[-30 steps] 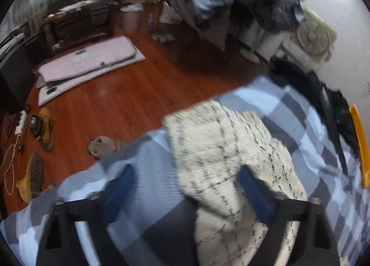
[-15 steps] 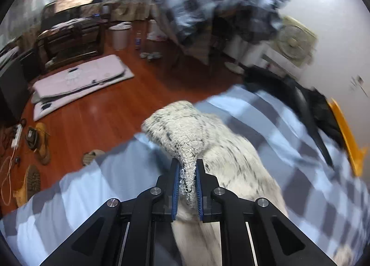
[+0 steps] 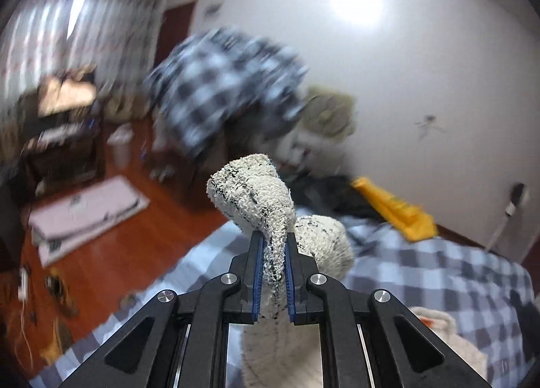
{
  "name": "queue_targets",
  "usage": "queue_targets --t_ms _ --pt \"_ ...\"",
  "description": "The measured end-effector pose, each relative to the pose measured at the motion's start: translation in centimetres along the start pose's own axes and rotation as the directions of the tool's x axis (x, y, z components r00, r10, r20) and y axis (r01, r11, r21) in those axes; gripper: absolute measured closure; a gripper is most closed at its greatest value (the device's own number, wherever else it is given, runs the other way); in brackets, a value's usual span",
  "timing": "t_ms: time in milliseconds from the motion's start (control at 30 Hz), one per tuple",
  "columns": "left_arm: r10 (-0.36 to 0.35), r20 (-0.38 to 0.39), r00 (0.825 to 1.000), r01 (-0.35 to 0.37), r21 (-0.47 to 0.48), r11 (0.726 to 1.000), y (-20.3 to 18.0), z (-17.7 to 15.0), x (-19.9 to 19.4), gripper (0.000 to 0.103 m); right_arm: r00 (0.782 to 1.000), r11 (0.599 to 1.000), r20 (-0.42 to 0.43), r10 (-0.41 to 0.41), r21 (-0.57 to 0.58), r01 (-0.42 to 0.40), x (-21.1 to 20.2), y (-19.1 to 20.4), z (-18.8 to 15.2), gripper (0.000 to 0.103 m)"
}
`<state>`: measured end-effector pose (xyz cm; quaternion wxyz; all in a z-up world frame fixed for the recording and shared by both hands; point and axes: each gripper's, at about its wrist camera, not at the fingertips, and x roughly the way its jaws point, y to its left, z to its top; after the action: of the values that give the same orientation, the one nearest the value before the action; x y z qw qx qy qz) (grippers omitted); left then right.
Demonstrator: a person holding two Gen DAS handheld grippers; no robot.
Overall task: Fold small clothes
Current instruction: 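Lift the sleeve and fold it across the shirt toward the collar, release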
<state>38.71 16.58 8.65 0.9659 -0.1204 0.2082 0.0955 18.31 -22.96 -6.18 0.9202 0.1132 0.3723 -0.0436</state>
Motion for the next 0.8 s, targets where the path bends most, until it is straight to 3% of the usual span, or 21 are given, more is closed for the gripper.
queue_targets --t_ms 133,200,267,300,333,400,433,467,500,533,600,633,667,700,733,767,800 --pt "-0.133 -0.052 0.990 0.135 0.037 0.990 -8.1 -0.3 -4.8 0.093 0.998 0.999 0.066 -0.008 0.053 0.005 -4.7 -2.1 0.7 0.016" --pt "-0.217 -0.118 0.969 0.225 0.057 0.973 -13.5 -1.9 -7.2 0.093 0.992 0.996 0.115 -0.044 0.085 0.034 -6.9 -3.6 0.9 0.016" --pt "-0.298 -0.228 0.927 0.327 0.103 0.939 -19.9 -5.1 -8.8 0.092 0.985 0.988 0.149 -0.085 0.139 0.064 -8.5 -5.6 1.0 0.016" --pt "-0.341 -0.325 0.882 0.398 0.128 0.909 -23.4 -7.7 -9.0 0.092 0.984 0.985 0.150 -0.095 0.158 0.071 -8.6 -6.3 1.4 0.016" --pt "-0.369 -0.426 0.826 0.457 0.124 0.881 -26.0 -10.3 -8.9 0.092 0.985 0.981 0.135 -0.104 0.175 0.080 -8.4 -7.3 1.9 0.016" --pt "-0.428 -0.619 0.659 0.545 0.000 0.839 -29.5 -15.9 -8.6 0.082 0.991 0.976 0.073 -0.113 0.197 0.097 -7.3 -9.2 2.8 0.016" --pt "-0.438 -0.660 0.610 0.559 -0.033 0.829 -30.4 -17.6 -8.6 0.072 0.992 0.970 0.046 -0.117 0.219 0.105 -6.9 -10.3 2.9 0.016" --pt "-0.440 -0.696 0.567 0.557 -0.069 0.828 -31.2 -20.4 -8.9 0.040 0.993 0.962 0.016 -0.120 0.249 0.113 -6.5 -11.7 2.8 0.016" --pt "-0.431 -0.715 0.550 0.535 -0.095 0.840 -31.4 -22.7 -9.4 0.011 0.991 0.948 -0.005 -0.134 0.291 0.129 -6.2 -13.3 2.5 0.016" --pt "-0.436 -0.722 0.537 0.528 -0.115 0.842 -31.4 -23.6 -9.8 0.006 0.988 0.927 -0.026 -0.152 0.342 0.152 -6.0 -14.8 2.1 0.016" --pt "-0.471 -0.738 0.484 0.518 -0.192 0.833 -30.4 -25.7 -11.3 0.004 0.989 0.889 -0.059 -0.134 0.434 0.147 -5.8 -17.3 1.5 0.016" --pt "-0.471 -0.742 0.478 0.513 -0.199 0.835 -30.1 -26.0 -11.8 0.004 0.991 0.866 -0.076 -0.107 0.483 0.130 -5.3 -18.5 1.3 0.016" --pt "-0.468 -0.738 0.486 0.504 -0.201 0.840 -28.8 -26.0 -12.6 0.004 0.992 0.854 -0.090 -0.086 0.507 0.120 -5.0 -19.1 1.2 0.016" --pt "-0.446 -0.727 0.521 0.491 -0.172 0.854 -26.7 -25.5 -13.8 0.004 0.992 0.846 -0.108 -0.059 0.523 0.107 -4.4 -19.6 1.1 0.016" --pt "-0.426 -0.723 0.544 0.485 -0.144 0.863 -26.2 -25.5 -14.8 0.004 0.992 0.844 -0.124 -0.033 0.527 0.094 -3.7 -19.7 1.1 0.016" --pt "-0.383 -0.711 0.590 0.470 -0.084 0.879 -23.7 -24.8 -16.2 0.004 0.991 0.846 -0.132 -0.018 0.527 0.086 -3.3 -19.7 1.1 0.016" --pt "-0.348 -0.701 0.622 0.452 -0.041 0.891 -21.5 -24.3 -16.9 0.004 0.990 0.847 -0.143 0.008 0.528 0.069 -2.7 -19.6 1.1 0.016"
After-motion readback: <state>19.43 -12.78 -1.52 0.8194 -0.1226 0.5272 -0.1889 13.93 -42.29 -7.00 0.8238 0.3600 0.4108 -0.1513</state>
